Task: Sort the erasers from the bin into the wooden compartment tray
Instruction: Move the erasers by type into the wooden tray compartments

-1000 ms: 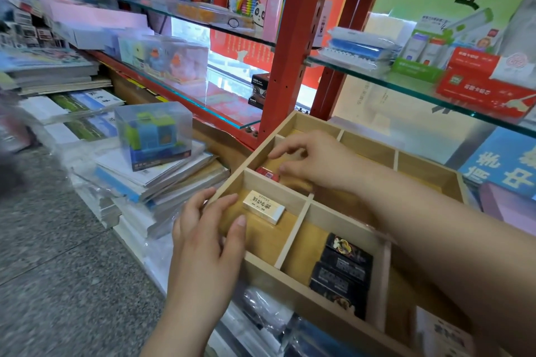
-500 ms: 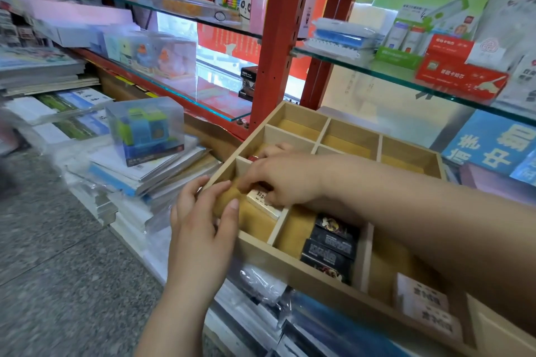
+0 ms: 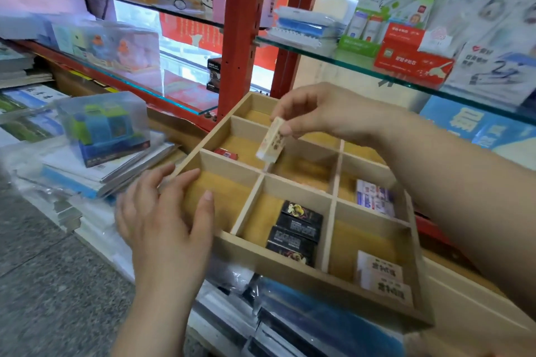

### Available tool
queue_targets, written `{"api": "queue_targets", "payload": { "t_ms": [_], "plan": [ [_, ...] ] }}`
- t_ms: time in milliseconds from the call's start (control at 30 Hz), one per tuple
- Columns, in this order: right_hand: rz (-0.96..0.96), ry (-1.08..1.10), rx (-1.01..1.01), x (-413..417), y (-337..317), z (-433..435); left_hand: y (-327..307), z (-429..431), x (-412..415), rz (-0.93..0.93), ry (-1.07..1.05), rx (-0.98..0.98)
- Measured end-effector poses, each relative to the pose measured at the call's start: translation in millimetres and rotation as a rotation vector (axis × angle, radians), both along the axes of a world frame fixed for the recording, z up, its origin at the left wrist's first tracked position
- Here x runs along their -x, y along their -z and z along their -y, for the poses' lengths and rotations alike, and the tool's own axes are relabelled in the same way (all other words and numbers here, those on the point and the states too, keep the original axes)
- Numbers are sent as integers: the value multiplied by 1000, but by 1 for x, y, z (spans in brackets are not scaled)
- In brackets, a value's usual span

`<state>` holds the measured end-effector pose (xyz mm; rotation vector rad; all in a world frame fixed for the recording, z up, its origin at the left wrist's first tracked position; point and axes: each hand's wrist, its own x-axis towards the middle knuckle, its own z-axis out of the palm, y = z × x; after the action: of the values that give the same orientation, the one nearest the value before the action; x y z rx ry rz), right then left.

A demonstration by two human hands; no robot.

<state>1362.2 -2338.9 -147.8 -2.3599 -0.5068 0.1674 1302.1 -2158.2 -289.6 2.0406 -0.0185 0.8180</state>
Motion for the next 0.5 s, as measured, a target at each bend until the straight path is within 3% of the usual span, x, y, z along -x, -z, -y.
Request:
{"api": "queue_targets", "payload": {
  "t_ms": [67,200,367,500],
  "plan": [
    [3,25,-18,18,-13,22,-7,13,8,101,52,-4],
    [-63,-8,306,53,-10,54,-10,49,21,224,226,-103],
    [-25,-22,645,74,18,70,-4,79,26,234,379,-256],
    [-39,-24,734,80,36,73,-2,80,27,209,349,-320]
  ]
}}
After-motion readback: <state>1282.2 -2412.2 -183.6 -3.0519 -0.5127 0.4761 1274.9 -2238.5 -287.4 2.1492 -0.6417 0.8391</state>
